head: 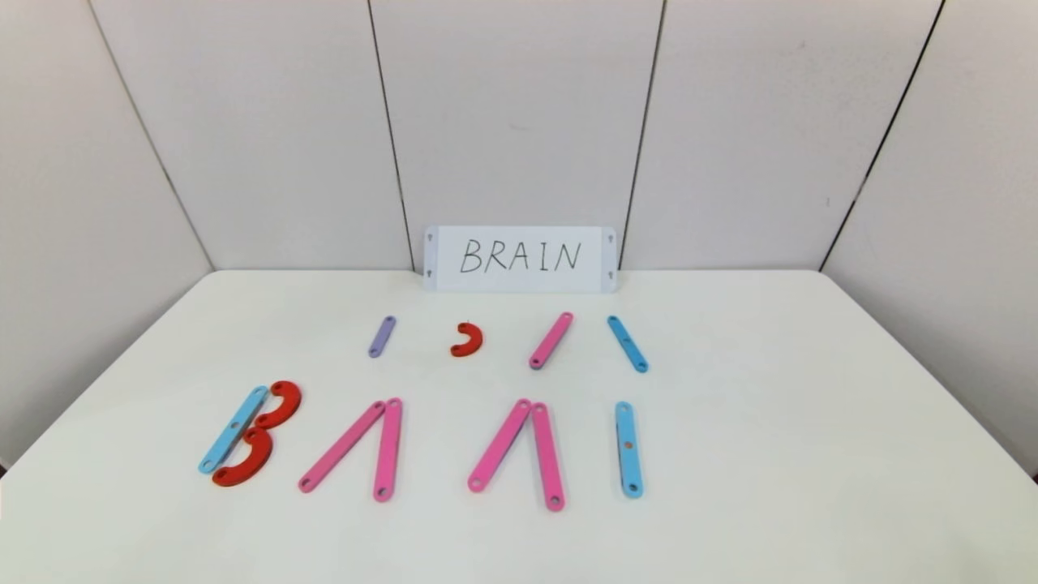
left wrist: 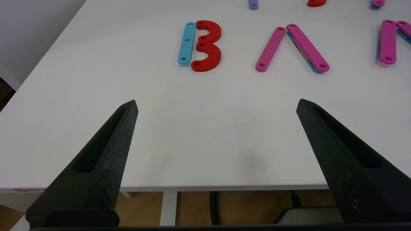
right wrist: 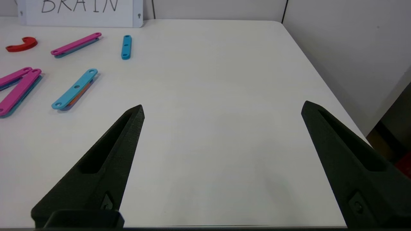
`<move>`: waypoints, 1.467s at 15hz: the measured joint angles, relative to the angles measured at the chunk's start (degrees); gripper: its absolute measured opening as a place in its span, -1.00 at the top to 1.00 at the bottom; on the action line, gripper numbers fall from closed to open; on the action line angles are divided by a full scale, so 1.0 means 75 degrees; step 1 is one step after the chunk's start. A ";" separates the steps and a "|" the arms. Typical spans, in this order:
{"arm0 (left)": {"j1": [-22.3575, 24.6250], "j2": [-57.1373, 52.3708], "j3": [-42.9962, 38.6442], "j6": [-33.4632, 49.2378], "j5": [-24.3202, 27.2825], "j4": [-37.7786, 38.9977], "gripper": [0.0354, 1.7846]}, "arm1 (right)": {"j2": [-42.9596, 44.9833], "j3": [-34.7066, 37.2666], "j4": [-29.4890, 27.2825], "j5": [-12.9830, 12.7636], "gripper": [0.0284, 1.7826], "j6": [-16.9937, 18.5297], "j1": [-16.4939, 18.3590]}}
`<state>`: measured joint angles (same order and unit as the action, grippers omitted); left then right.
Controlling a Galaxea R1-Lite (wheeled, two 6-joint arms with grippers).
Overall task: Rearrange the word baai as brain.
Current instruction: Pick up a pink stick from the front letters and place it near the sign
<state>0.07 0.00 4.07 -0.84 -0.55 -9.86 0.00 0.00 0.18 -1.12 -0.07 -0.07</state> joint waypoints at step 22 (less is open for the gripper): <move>0.0268 1.2165 1.1493 0.0033 0.0715 -0.0161 -0.94 | -1.2404 -1.4817 -0.4668 -0.0743 -0.92 0.0046 0.0935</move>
<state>2.08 91.23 90.27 -0.60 4.82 -11.07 -93.03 -111.13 -34.83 -6.69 0.27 6.94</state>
